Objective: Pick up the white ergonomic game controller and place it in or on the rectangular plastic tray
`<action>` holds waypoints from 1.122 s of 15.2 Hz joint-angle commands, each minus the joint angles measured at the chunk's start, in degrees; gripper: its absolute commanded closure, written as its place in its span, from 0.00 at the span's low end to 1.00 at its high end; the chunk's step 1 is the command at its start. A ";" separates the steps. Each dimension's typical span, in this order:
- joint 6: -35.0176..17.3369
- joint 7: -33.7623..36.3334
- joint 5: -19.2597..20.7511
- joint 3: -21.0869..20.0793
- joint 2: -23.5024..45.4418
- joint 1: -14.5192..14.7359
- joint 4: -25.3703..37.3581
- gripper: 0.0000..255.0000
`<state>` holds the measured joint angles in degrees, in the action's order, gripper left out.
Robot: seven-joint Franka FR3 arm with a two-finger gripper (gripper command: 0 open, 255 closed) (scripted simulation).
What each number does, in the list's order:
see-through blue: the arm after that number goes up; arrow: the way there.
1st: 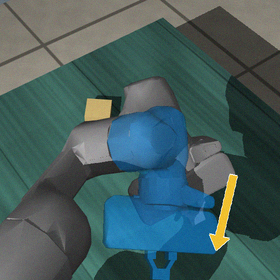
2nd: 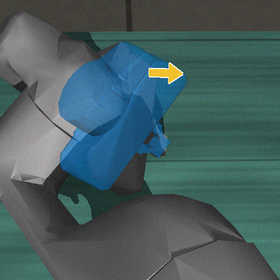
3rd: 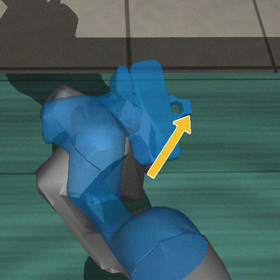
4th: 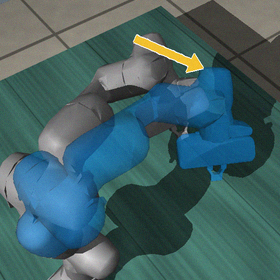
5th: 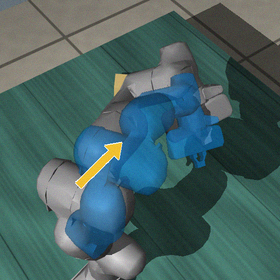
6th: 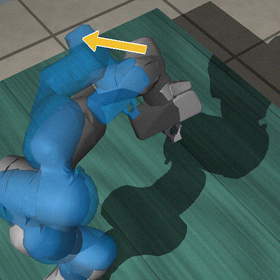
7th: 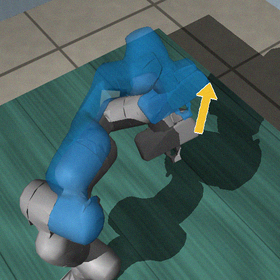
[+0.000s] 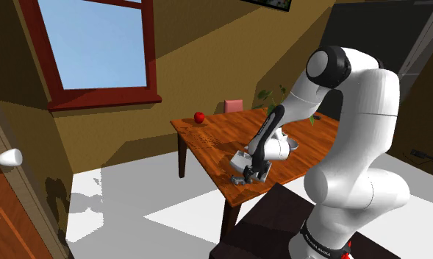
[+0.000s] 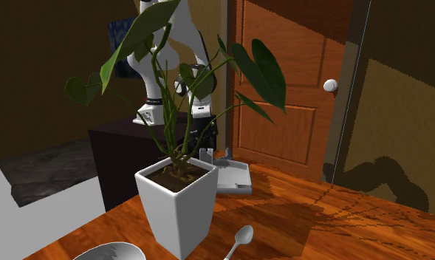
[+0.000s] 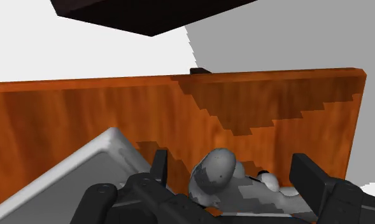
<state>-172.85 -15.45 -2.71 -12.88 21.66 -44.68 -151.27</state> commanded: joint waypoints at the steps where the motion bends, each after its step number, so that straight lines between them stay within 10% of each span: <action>1: 8.25 -3.40 -1.31 -3.71 -1.20 -6.11 3.83 0.00; 17: 2.84 -2.55 -0.05 -0.82 6.05 -3.04 5.73 0.00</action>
<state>-169.79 -17.92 -2.79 -13.73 27.60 -47.68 -145.82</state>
